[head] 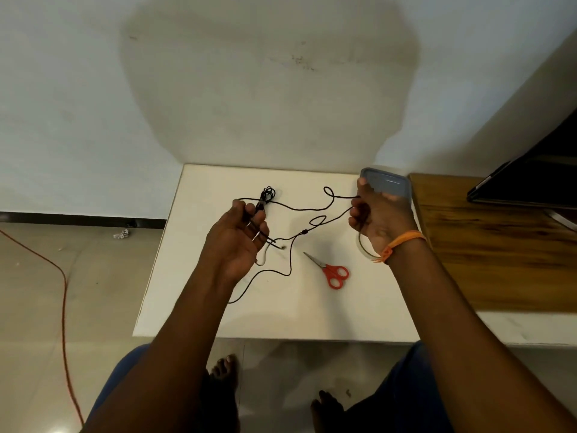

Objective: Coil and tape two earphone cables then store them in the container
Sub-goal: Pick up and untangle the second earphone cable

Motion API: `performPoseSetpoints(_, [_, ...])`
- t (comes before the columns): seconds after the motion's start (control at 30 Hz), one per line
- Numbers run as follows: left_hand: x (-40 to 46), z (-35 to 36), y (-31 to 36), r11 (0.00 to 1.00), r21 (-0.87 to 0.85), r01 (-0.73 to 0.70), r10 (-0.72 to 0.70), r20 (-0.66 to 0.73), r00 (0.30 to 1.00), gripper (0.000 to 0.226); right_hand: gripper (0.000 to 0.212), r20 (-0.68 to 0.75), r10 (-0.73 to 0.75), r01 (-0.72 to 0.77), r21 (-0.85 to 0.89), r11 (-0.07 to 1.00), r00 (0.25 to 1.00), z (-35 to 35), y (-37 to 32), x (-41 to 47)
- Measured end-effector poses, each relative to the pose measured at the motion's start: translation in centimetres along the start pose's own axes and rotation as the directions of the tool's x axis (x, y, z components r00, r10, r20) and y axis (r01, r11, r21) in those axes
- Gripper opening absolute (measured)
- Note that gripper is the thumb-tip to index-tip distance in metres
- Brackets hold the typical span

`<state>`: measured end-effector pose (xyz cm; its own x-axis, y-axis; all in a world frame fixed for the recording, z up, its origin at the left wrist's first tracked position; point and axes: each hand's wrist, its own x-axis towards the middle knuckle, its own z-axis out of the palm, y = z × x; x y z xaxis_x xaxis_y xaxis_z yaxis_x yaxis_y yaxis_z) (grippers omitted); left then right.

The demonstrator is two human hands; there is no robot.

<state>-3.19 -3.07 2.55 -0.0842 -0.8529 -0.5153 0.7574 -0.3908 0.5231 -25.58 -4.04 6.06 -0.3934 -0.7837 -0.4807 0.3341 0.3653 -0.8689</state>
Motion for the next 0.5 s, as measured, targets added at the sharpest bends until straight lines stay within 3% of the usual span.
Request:
performPoseSetpoints(0.07, [0.3,-0.4,0.1,0.995,-0.085,0.056,-0.06,-0.037,0.998,0.022,0.026,-0.041,-0.003,0.007,0.098,0.995,0.999,-0.1,-0.2,0.2])
performPoseSetpoints(0.17, [0.4,-0.9,0.4,0.974,-0.189,0.128,-0.126,0.022,0.992,0.021,0.027,-0.115,0.009,0.021,0.252,0.968,0.993,-0.5,-0.6,0.8])
performPoseSetpoints(0.2, [0.4,-1.0,0.5,0.981,-0.149,0.123,-0.12,0.031,0.992,0.021,0.028,-0.128,0.017,0.017,0.259,0.966,0.992,-0.7,-0.6,1.0])
performPoseSetpoints(0.27, [0.3,-0.8,0.5,0.993,0.115,0.016,-0.014,-0.012,1.0,0.017,0.031,-0.119,0.034,-0.011,0.185,0.983,0.992,-0.8,-0.3,1.2])
performPoseSetpoints(0.33, [0.0,-0.1,0.1,0.915,0.388,-0.113,0.125,-0.005,0.992,0.012,0.036,-0.047,0.068,-0.065,0.057,0.996,0.997,-0.5,0.2,1.0])
performPoseSetpoints(0.5, [-1.0,1.1,-1.4,0.801,0.554,-0.23,0.18,0.144,0.973,0.017,0.03,0.165,0.218,-0.217,-0.029,0.976,0.962,0.8,1.0,-0.1])
